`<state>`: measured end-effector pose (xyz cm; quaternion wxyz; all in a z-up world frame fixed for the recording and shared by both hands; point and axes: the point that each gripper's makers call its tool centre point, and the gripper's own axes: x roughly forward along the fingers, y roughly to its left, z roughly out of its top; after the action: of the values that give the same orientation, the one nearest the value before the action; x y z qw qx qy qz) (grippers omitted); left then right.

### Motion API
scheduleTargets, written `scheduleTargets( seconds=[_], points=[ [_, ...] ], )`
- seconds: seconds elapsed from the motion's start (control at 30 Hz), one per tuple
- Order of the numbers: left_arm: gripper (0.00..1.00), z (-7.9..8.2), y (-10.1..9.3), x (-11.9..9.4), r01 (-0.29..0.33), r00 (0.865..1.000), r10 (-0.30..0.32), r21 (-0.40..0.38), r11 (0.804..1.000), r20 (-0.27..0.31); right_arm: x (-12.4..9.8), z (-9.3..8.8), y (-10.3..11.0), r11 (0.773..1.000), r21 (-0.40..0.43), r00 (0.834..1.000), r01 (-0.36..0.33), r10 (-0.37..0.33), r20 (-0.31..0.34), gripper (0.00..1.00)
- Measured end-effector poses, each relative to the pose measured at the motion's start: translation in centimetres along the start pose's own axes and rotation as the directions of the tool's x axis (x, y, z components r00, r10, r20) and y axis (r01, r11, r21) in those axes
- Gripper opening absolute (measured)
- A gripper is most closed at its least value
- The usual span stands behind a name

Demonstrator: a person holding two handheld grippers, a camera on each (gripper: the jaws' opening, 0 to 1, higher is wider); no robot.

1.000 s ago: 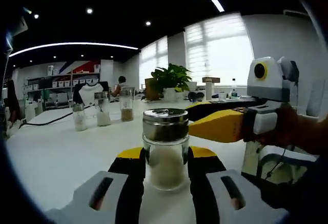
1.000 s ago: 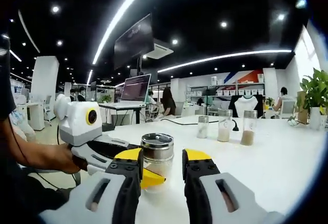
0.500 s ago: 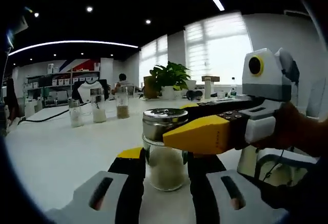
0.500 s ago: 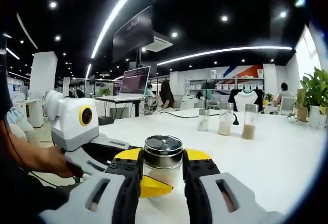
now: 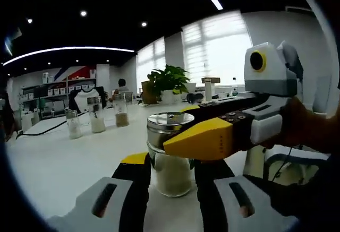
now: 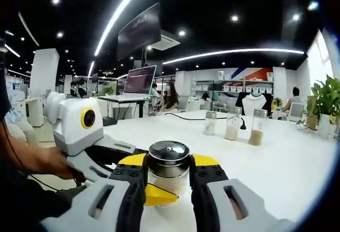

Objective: Rotate the seasoning bottle until the label or dispensing opening points toward the visible target arrow and the bottle remains upright within the marked orientation range

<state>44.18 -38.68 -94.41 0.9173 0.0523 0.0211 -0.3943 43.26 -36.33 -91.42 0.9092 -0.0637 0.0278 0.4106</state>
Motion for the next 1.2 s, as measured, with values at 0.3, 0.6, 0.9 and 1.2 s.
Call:
scheduleTargets(
  seconds=[0.3,0.6,0.9,1.2],
  points=[
    [0.35,1.1,0.3,0.2,-0.092,0.994,0.093,-0.018,0.996,0.06,0.1,0.4,-0.9,0.994,0.066,0.995,0.09,-0.092,0.024,0.28],
    [0.36,0.4,0.8,0.2,-0.152,0.987,0.153,-0.028,0.988,0.054,0.3,1.1,-0.6,0.988,0.068,0.988,0.14,-0.144,0.058,0.28],
    [0.36,0.3,1.1,0.1,-0.181,0.98,0.185,-0.055,0.982,0.069,0.1,2.2,-0.6,0.979,0.088,0.977,0.183,-0.191,0.099,0.28],
    [0.36,0.1,0.9,0.1,-0.218,0.972,0.221,-0.04,0.975,0.079,-0.1,2.5,-0.6,0.961,0.108,0.957,0.255,-0.267,0.115,0.28]
  ],
)
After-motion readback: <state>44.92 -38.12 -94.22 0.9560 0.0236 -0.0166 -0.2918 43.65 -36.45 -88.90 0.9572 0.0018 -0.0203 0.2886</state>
